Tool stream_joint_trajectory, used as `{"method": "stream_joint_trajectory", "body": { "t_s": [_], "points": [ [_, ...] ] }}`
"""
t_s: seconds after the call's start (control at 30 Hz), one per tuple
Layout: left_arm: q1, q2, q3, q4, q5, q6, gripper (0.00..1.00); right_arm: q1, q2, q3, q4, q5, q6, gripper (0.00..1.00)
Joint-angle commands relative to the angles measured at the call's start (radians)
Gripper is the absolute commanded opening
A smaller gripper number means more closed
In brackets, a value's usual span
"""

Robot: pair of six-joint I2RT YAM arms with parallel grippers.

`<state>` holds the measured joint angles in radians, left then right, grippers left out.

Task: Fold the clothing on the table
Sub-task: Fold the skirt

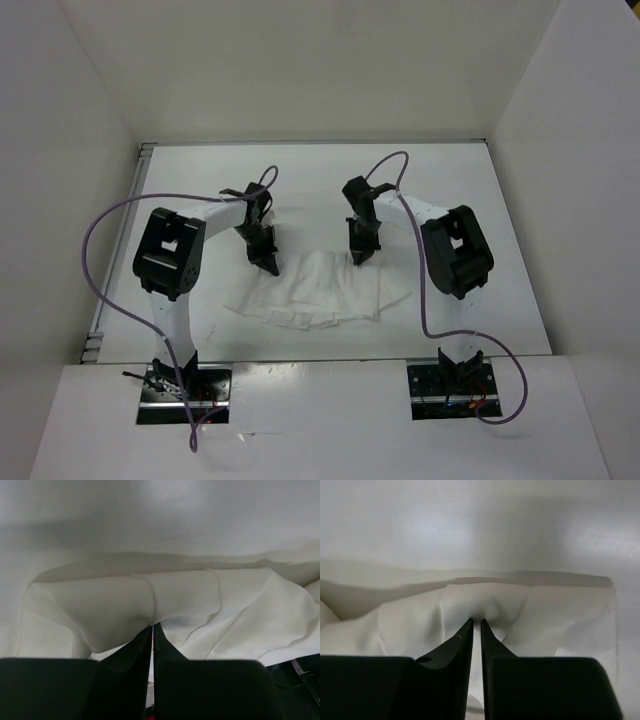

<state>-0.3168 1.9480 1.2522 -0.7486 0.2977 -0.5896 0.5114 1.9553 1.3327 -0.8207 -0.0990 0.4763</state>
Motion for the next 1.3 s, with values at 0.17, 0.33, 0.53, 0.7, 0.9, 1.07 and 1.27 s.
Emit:
{"method": "stream_joint_trajectory", "body": {
  "t_s": [0.17,0.33,0.53,0.7,0.9,1.07,1.27],
  "points": [
    [0.057,0.276,0.406,0.112,-0.129,0.003,0.09,-0.12,0.103,0.359,0.019,0.165,-0.081,0.15],
    [0.111,0.33,0.549,0.066,-0.138,0.013,0.09,-0.162,0.013,0.381,0.018,0.214,-0.081,0.27],
    [0.122,0.253,0.472,0.121,-0.112,0.004,0.11,-0.208,-0.087,0.292,0.018,0.222,-0.071,0.39],
    [0.122,0.229,0.414,0.158,-0.08,-0.006,0.11,-0.26,-0.07,0.209,0.101,0.122,-0.071,0.41],
    [0.122,0.21,0.38,0.158,-0.071,-0.006,0.11,-0.271,0.017,0.209,0.155,0.048,-0.053,0.41],
    [0.122,0.201,0.371,0.158,-0.081,0.004,0.11,-0.28,0.077,0.209,0.184,-0.03,-0.033,0.41],
    [0.122,0.201,0.371,0.158,-0.081,0.004,0.11,-0.28,0.113,0.218,0.157,-0.041,-0.024,0.41]
  ]
}}
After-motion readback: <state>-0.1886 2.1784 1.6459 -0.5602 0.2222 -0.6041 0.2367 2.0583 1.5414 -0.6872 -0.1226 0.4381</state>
